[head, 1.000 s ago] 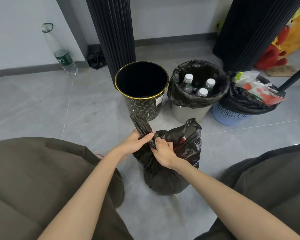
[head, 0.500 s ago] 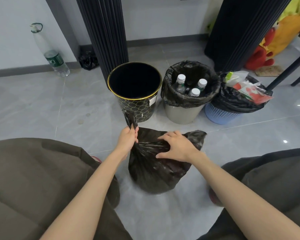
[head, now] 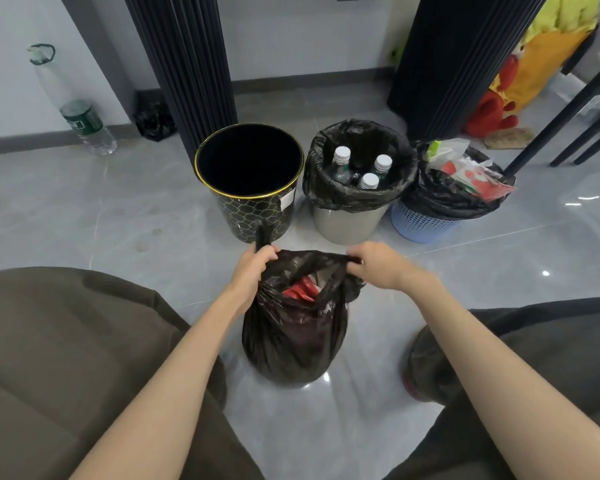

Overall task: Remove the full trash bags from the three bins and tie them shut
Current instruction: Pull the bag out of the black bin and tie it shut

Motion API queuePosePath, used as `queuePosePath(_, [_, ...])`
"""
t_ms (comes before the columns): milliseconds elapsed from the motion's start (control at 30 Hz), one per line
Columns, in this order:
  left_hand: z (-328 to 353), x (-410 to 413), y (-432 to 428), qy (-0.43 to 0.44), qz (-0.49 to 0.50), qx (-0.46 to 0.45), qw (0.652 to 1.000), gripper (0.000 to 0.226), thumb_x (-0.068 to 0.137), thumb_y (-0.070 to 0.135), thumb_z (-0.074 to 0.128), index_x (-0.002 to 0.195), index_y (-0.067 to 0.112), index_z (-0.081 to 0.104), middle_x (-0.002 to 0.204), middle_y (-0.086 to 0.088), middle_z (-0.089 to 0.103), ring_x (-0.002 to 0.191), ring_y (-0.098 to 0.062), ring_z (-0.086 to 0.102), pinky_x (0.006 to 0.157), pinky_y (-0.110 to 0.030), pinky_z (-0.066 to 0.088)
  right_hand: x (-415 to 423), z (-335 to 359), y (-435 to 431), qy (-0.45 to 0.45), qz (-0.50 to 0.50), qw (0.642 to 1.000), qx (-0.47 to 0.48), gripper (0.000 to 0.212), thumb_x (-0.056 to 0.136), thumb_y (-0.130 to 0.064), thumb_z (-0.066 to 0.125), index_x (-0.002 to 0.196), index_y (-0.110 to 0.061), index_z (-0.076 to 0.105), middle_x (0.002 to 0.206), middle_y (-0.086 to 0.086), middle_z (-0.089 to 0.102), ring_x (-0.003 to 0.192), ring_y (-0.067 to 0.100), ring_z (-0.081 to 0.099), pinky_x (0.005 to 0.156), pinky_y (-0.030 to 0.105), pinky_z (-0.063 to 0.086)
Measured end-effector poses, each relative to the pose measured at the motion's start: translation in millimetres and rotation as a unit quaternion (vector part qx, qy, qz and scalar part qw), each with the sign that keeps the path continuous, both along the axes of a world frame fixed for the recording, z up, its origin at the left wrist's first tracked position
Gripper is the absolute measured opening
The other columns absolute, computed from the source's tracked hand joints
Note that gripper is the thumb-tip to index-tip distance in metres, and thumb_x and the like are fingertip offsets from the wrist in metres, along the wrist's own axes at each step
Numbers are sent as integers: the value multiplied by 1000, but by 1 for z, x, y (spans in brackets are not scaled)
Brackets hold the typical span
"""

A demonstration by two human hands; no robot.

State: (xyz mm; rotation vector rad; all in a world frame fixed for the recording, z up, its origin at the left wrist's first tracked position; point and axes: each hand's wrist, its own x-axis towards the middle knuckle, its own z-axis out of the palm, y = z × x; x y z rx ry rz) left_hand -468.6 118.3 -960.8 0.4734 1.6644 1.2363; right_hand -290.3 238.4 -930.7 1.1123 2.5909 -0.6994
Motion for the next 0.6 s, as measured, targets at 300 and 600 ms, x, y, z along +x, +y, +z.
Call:
queuePosePath(300, [-11,28,7,141,-333,2,932,74,59,29,88,115,52,46,109,21,62,103,-5,60,86,-22,48,4,-14,-7,241,-138,934,-226,23,95,-23,53,79,-7,55,66,1,48,61,8,45,56,15,42])
queuePosePath(600, [-43,46,15,189,-173,-25,966,27,71,29,81,57,25,58,60,11,60,64,-4,58,61,-20,42,13,-10,6,248,-136,944,-172,13,89,-23,63,76,-21,64,75,-7,61,64,7,53,55,13,40])
